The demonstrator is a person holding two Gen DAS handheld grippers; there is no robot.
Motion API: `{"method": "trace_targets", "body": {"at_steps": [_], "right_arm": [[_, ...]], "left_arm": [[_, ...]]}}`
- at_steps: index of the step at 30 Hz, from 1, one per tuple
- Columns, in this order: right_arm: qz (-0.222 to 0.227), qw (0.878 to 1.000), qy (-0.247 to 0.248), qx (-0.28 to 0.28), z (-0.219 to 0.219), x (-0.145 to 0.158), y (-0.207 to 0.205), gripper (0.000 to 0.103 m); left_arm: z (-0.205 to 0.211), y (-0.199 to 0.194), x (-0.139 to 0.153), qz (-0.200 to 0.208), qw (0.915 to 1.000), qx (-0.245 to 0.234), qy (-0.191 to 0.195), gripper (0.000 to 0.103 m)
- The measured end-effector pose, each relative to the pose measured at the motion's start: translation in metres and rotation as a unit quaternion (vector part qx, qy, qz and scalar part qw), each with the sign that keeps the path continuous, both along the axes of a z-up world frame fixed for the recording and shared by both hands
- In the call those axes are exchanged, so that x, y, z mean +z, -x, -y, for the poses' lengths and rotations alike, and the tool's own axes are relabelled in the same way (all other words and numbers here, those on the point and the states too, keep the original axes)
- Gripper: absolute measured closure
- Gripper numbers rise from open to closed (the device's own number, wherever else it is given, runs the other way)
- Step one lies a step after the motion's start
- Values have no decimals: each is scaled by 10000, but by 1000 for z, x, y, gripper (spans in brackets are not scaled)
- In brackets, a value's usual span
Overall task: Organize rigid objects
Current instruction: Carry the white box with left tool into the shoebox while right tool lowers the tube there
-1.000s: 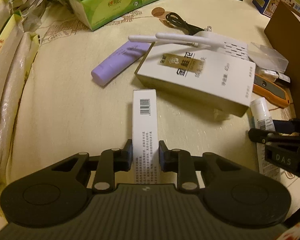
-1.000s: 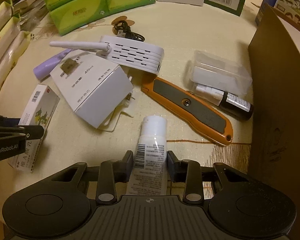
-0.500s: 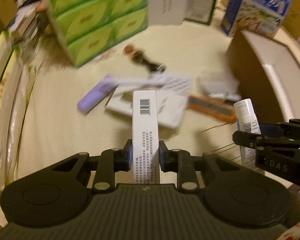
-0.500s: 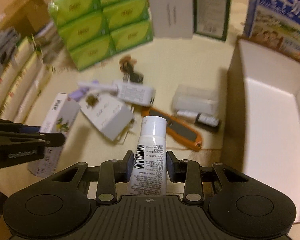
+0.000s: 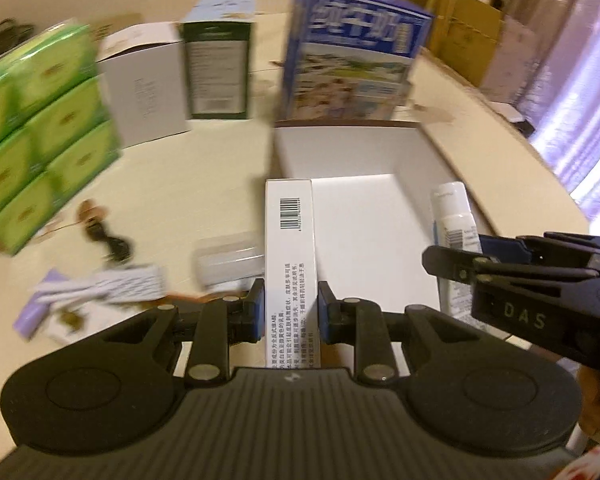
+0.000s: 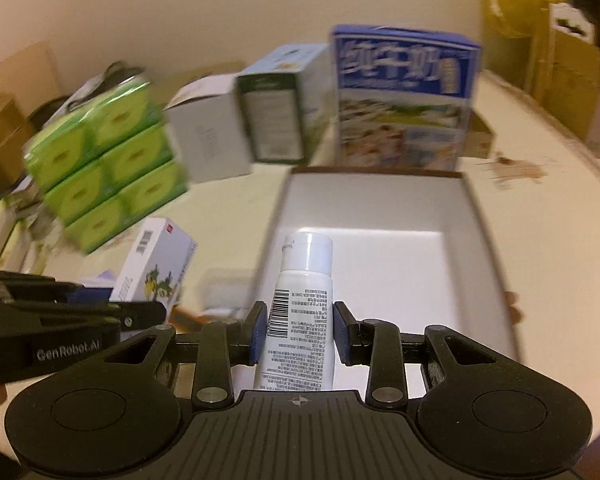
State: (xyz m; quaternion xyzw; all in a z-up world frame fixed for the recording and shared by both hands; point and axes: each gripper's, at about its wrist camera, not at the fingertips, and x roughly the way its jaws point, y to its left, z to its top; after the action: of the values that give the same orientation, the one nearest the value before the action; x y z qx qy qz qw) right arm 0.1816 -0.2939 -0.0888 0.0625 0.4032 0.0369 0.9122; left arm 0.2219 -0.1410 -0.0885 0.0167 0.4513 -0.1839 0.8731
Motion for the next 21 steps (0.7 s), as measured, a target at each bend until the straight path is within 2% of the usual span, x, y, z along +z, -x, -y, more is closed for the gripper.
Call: {"method": "trace_targets", "body": {"at_steps": [9,21], "right_arm": [[111,9993,285,-217,62,-17,-7,71],[-572,9966,587,28,94,-91,-33,71]], "left_arm": [[76,-15,-21,-174,9994,-301,-77,81],[112,-40,-84,-649,9966,-143,-477,81]]}}
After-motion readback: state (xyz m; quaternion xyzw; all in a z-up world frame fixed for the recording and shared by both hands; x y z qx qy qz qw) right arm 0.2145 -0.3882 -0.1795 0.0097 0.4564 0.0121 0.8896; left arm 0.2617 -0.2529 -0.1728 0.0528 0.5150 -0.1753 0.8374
